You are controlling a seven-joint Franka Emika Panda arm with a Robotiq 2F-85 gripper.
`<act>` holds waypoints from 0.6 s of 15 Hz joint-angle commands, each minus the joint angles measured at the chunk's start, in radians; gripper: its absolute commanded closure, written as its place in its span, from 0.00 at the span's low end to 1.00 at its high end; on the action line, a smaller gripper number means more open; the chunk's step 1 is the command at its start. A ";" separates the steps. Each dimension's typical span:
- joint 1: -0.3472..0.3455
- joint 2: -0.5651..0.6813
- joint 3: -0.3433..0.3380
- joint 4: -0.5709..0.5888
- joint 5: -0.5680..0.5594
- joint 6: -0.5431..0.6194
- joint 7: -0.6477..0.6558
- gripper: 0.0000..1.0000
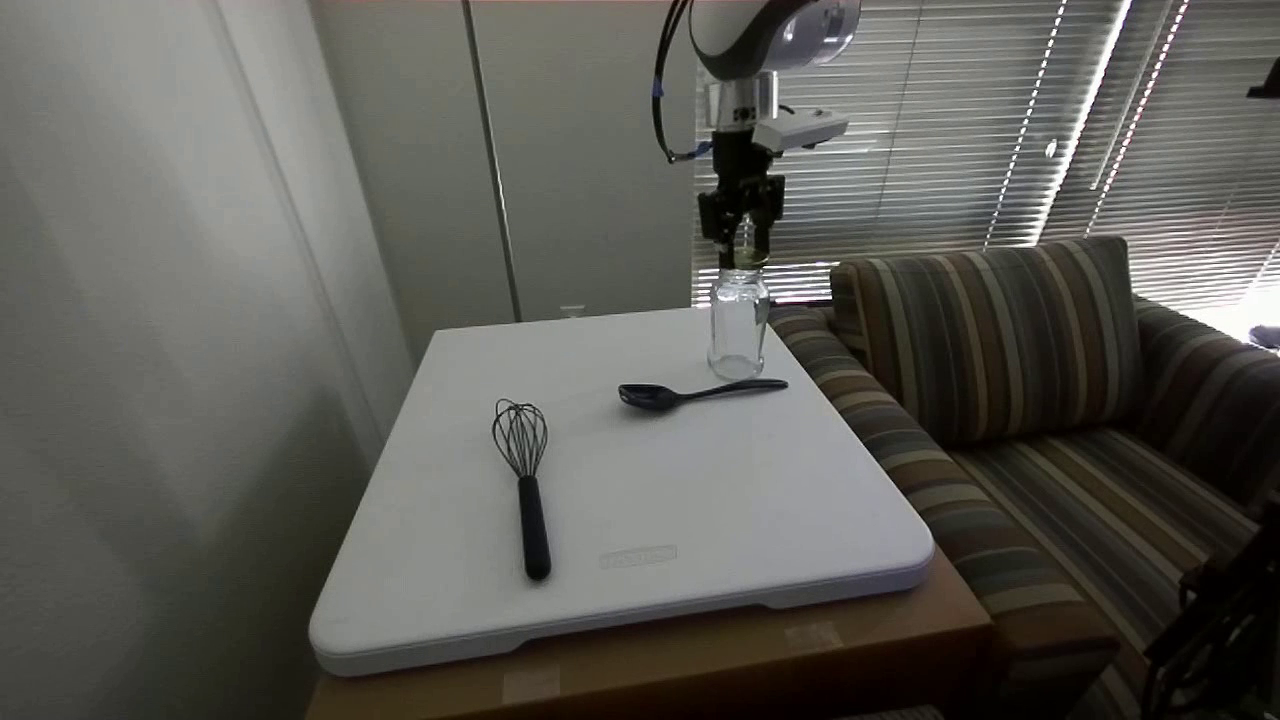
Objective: Put the lid on the jar
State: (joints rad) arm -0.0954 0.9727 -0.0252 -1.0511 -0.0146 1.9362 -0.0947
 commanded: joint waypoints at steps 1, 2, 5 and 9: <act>0.000 -0.044 -0.006 -0.068 -0.002 -0.017 0.009 0.52; -0.001 -0.043 -0.003 -0.067 -0.001 -0.015 0.006 0.52; -0.001 -0.030 0.002 -0.059 0.001 0.004 -0.004 0.52; 0.001 -0.026 0.004 -0.053 0.001 0.014 -0.007 0.52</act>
State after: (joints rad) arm -0.0944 0.9692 -0.0248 -1.0592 -0.0144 1.9305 -0.0945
